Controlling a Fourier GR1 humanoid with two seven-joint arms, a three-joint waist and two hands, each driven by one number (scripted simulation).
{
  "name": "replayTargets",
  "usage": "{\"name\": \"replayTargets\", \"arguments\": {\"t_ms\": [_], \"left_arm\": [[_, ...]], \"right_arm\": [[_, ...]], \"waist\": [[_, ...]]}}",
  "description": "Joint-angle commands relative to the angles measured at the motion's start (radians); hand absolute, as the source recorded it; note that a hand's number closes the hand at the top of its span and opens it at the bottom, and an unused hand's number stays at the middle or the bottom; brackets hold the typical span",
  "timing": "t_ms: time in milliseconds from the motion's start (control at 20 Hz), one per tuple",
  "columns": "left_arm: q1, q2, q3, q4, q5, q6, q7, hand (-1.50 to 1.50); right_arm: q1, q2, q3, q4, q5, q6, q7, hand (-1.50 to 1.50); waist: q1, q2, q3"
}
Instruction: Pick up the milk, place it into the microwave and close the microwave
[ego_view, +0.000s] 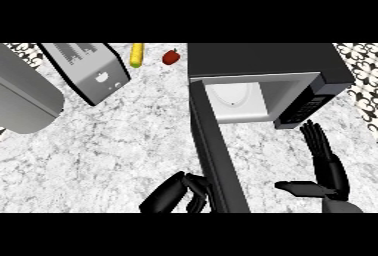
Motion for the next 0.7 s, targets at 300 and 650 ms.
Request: {"name": "replayTargets", "arguments": {"t_ms": [300,650], "left_arm": [[-0.232,-0.003,-0.340,0.285,0.121,0.241,-0.024,1.50],[-0.331,-0.003,-0.502,0.288,0.316,0.565,-0.007,1.50]], "right_arm": [[0.326,-0.061,-0.033,-0.466,-0.136,0.110,0.132,-1.50],[0.347,-0.105,-0.058,-0.621,-0.292,0.222,0.253,-1.50]], "waist": [[-0.006,0.010,0.001],[-0.035,0.017,0.000]]}}
